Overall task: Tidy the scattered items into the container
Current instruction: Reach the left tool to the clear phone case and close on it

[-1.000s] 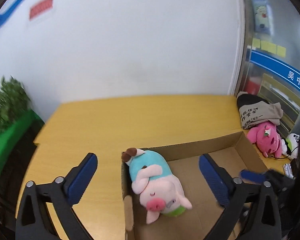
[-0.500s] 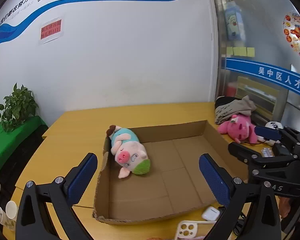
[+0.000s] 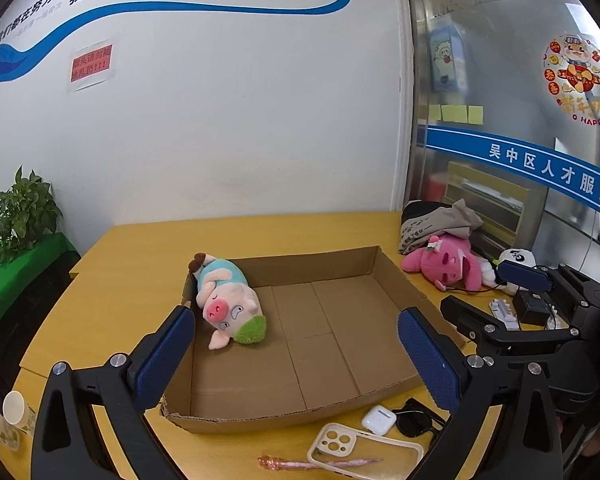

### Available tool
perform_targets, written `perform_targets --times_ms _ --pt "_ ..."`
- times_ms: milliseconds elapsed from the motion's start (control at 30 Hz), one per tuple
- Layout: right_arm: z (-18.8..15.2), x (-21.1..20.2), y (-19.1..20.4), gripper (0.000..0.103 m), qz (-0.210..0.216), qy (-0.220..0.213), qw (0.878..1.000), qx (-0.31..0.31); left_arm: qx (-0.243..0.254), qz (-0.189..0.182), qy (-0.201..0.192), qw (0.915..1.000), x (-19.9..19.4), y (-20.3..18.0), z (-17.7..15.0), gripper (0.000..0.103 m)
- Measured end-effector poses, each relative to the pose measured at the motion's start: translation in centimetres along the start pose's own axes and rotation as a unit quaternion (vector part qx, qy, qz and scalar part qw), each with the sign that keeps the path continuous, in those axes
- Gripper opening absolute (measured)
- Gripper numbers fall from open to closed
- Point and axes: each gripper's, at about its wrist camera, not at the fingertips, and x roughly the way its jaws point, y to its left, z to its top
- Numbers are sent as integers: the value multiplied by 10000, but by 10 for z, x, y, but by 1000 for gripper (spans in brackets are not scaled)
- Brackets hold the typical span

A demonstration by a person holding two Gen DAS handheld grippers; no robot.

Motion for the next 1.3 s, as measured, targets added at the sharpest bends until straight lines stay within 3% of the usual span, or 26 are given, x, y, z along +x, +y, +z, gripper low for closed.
perform_targets --times_ms 333,600,800,900,967,1100,1167,1200,1267,1300 --pt "-10 6 -1 83 77 202 9998 30 -105 -81 430 9990 15 -3 -14 103" --pt "-32 30 -8 83 242 556 9981 147 -318 -373 1109 9926 52 5 -43 103" --pt "-108 55 -18 83 824 1644 9818 467 -356 -755 1963 9770 96 8 -90 101" --pt "-152 66 -17 83 1068 2291 9652 668 -379 -921 2432 9649 121 6 -113 94" --pt "-170 71 -17 83 1184 2576 9556 804 -410 -1085 2716 9554 138 5 -129 85" --pt "-178 73 -17 84 1206 2618 9532 912 -509 -1222 3142 9401 160 3 -151 70" --pt "-177 73 -18 83 1242 2627 9519 971 -486 -1240 3344 9330 168 1 -161 49" --pt "-177 72 -17 83 1238 2631 9521 944 -414 -1220 3336 9339 167 -1 -162 48" --pt "-177 69 -15 80 1257 2645 9520 887 -261 -1209 3395 9324 165 -5 -164 24" --pt "-177 66 -16 78 1297 2643 9514 898 -253 -1270 3423 9306 164 -6 -165 24"
